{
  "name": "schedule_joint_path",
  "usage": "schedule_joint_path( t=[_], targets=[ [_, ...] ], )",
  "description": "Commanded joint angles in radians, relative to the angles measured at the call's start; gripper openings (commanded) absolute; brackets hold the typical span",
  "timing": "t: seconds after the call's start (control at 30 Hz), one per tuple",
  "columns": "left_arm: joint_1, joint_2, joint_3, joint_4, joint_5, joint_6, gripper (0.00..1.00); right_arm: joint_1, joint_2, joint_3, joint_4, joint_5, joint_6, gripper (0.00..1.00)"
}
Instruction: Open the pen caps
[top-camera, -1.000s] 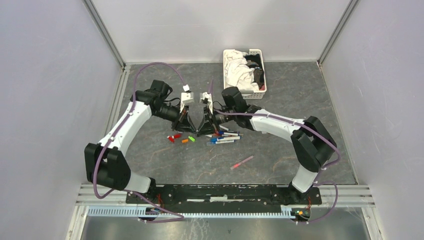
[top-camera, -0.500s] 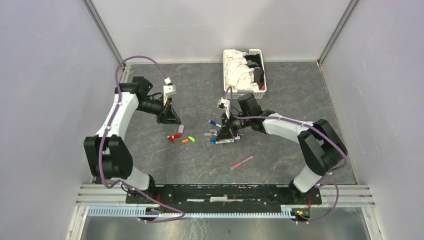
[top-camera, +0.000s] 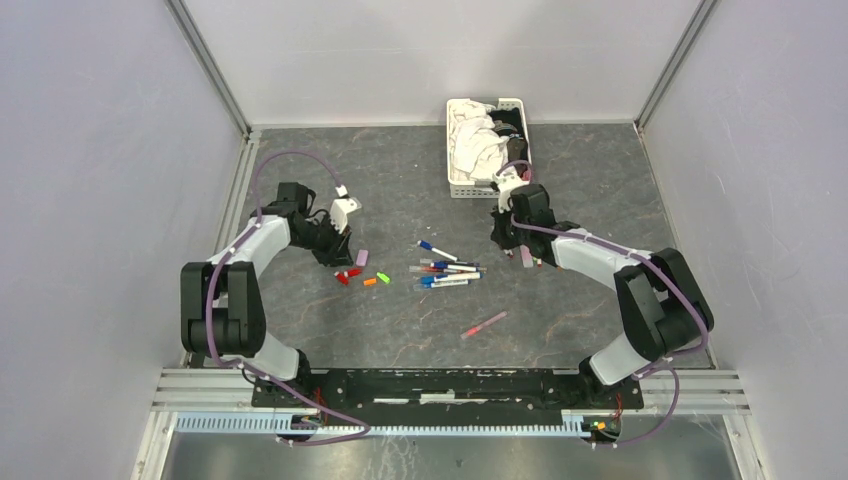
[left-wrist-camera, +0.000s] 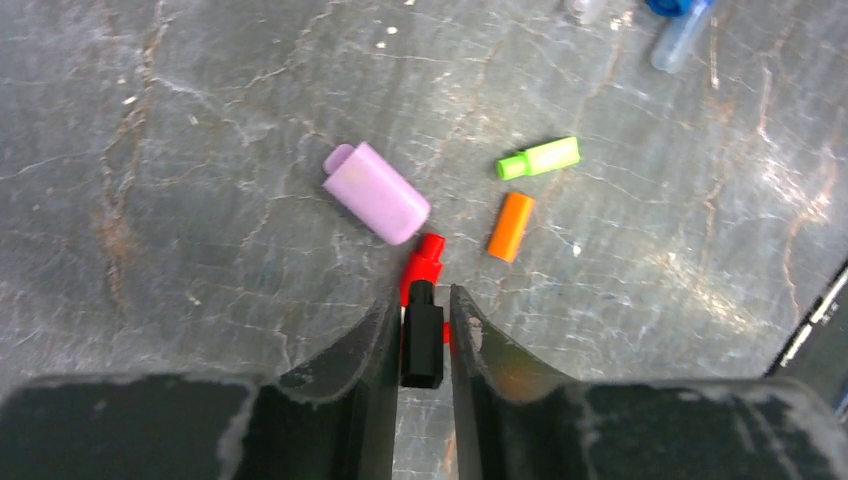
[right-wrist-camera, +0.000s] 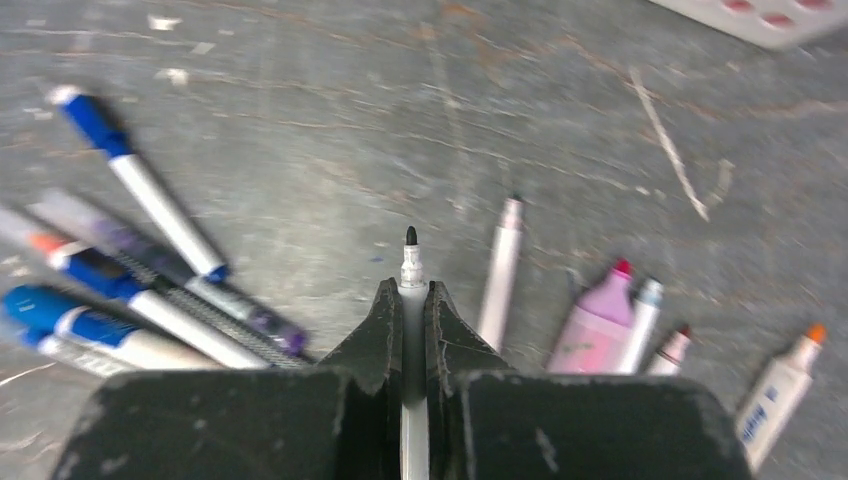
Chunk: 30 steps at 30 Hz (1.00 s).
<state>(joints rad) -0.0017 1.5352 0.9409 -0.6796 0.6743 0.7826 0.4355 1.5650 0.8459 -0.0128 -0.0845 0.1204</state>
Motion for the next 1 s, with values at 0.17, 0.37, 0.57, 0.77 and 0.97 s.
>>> schedule_joint_path(
  t=[0.17, 0.37, 0.57, 0.77, 0.97],
  targets=[
    [0.0, -0.032, -0.006, 0.108, -0.007, -0.076, 0.65, -0.053, -0.004, -0.067, 0.128, 0.279, 0.058, 0.0],
    [0.0, -0.099, 0.073, 0.013, 0.041, -0.083, 0.99, -0.075, 0.058, -0.051, 0.146, 0.272, 0.053, 0.01],
    [0.0, -0.169, 0.191, -0.089, 0.05, -0.144, 1.0, -0.078, 0.088, -0.054, 0.167, 0.233, 0.06, 0.15],
    [0.03, -0.176, 0.349, -0.17, 0.041, -0.202, 1.0, -0.077, 0.082, -0.073, 0.18, 0.226, 0.071, 0.29],
    [0.037, -0.241, 0.365, -0.071, -0.05, -0.301, 1.0, -0.078, 0.029, -0.096, 0.179, 0.228, 0.081, 0.35]
  ],
)
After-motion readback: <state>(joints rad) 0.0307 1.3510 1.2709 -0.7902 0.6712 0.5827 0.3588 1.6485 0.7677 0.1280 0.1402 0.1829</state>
